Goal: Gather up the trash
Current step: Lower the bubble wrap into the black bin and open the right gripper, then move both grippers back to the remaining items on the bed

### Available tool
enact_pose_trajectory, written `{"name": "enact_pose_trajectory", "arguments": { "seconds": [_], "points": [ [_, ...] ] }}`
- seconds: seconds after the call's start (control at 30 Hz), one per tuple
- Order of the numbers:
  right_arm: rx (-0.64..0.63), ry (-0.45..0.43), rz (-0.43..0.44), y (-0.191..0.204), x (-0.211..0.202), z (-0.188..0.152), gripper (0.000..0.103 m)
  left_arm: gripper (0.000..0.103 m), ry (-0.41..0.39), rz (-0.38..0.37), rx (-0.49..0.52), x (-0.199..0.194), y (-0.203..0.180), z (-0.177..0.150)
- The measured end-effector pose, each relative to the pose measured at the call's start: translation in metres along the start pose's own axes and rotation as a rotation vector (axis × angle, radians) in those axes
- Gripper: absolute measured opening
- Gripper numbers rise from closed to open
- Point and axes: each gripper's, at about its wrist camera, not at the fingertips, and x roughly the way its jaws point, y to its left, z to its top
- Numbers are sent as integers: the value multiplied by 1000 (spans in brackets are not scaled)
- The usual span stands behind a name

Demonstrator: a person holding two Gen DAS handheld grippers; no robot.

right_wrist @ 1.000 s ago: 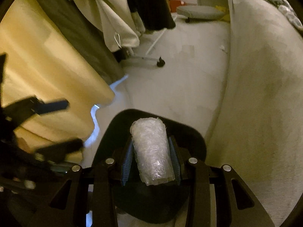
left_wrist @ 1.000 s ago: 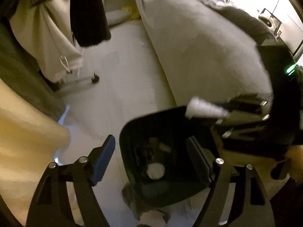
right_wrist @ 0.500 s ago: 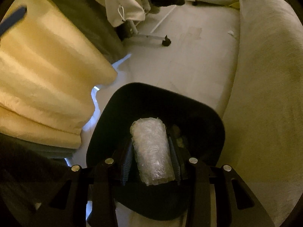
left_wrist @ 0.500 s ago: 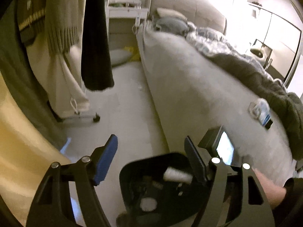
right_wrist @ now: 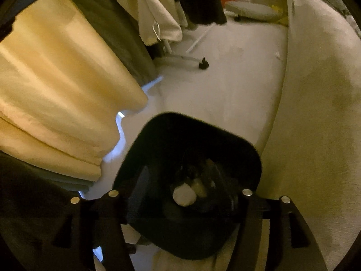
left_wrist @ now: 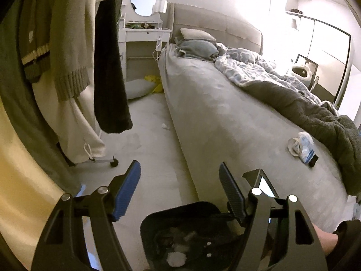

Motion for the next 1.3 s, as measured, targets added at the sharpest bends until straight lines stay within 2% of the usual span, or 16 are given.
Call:
{"name": "enact_pose_trajectory", "arguments": {
  "seconds": [0.43, 0.73, 0.9, 1.1, 1.3],
  "points": [
    [-25, -183, -48, -18, -72, -12, 69, 75, -52, -55, 14, -2, -34, 15],
    [17, -290, -133, -50, -118, -31, 71, 77, -78, -89, 83, 5, -70, 23],
    [45, -357, -183, -67, -144, -43, 75, 82, -95, -128, 126, 10, -95, 26],
    [88, -390, -243, -92, -162, -63, 76, 87, -97, -166, 183, 20, -120, 25],
    [111, -419, -328, -116, -182, -83, 80, 89, -82, -200, 182, 32, -136, 25]
  ]
}}
